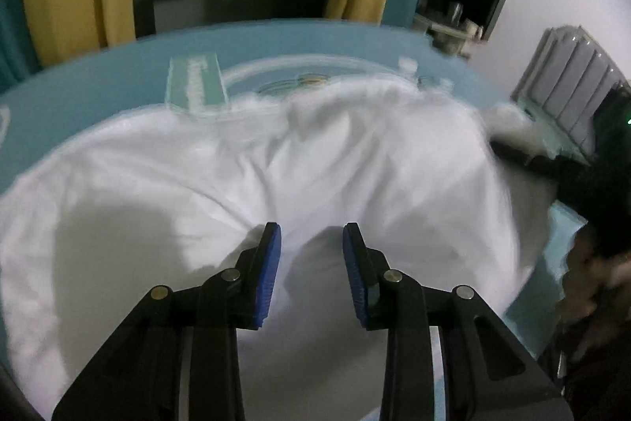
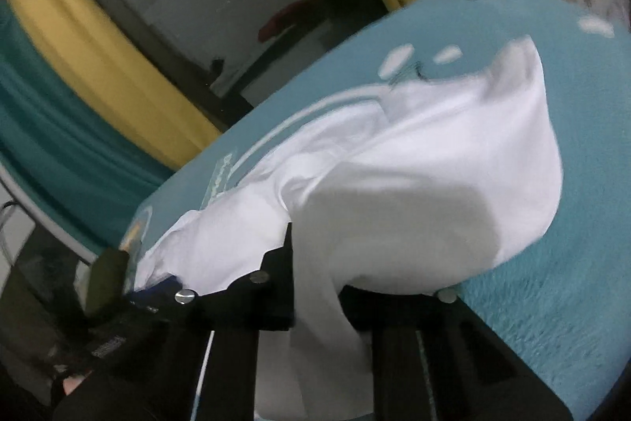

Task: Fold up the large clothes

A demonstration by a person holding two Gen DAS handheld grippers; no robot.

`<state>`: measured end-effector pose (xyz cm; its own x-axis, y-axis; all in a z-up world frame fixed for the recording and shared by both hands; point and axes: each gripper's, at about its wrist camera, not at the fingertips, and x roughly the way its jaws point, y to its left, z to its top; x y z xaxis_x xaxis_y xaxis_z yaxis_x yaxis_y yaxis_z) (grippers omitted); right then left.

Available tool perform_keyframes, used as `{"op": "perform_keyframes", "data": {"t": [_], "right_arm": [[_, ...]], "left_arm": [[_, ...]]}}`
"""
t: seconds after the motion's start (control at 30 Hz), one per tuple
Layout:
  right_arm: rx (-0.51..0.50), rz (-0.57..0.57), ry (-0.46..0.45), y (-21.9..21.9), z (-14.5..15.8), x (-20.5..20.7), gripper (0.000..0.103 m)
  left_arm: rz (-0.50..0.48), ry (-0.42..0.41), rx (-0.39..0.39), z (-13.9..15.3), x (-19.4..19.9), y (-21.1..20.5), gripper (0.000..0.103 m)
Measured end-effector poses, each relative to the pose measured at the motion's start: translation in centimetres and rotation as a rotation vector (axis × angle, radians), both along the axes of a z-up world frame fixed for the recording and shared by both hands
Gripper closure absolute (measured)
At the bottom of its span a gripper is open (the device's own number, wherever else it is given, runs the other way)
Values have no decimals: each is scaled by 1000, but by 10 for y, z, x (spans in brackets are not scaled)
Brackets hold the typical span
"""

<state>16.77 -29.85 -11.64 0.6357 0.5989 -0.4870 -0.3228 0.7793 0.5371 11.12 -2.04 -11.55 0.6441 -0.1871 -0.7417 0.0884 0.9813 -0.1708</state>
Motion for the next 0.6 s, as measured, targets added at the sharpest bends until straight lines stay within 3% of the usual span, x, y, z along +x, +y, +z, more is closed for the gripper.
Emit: {"op": "perform_keyframes", "data": {"t": [0.07, 0.17, 0.33, 0.47, 0.6], "right_arm": [[-63, 7, -56, 10, 20, -6, 90], [-166, 26, -135, 35, 51, -12, 90], [-357, 90, -261, 93, 89, -22, 90], [-423, 189, -313, 143, 100, -34, 90], [-448, 323, -316, 196, 89, -45, 90]], "left_arm": [[-9, -9, 10, 0, -1, -1, 70], [-9, -1, -49, 5, -3, 11, 70], [11, -71, -117, 27, -24, 43, 70], [74, -135, -126, 47, -50, 79, 70], [194, -183, -109, 60, -80, 127, 70]]}}
